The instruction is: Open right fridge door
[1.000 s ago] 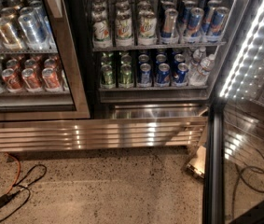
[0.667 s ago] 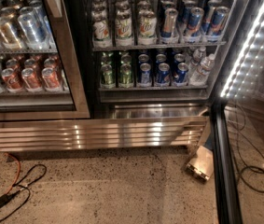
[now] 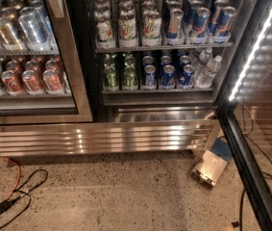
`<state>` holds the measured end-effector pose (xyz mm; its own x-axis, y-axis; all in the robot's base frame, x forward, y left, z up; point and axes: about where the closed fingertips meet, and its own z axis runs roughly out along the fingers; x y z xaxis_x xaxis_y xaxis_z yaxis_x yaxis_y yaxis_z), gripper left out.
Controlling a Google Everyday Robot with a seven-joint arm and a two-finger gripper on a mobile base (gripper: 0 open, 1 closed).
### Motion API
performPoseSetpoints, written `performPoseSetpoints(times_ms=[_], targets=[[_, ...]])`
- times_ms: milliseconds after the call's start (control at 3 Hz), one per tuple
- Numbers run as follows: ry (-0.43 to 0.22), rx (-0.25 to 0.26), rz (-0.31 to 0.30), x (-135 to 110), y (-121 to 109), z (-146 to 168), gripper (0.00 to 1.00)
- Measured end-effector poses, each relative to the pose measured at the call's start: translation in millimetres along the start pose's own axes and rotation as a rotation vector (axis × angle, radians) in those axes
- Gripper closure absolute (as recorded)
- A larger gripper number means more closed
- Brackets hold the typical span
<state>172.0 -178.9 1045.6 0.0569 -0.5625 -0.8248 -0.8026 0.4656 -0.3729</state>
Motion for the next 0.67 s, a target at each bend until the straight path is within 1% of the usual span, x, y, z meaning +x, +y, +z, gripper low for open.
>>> performPoseSetpoints(times_ms=[333,667], targets=[[-0.125,-0.097,0.064,6.7,-15.7,64.8,1.00],[-0.187,-0.164,0.065,4.9,-32.4,110.8,1.00]])
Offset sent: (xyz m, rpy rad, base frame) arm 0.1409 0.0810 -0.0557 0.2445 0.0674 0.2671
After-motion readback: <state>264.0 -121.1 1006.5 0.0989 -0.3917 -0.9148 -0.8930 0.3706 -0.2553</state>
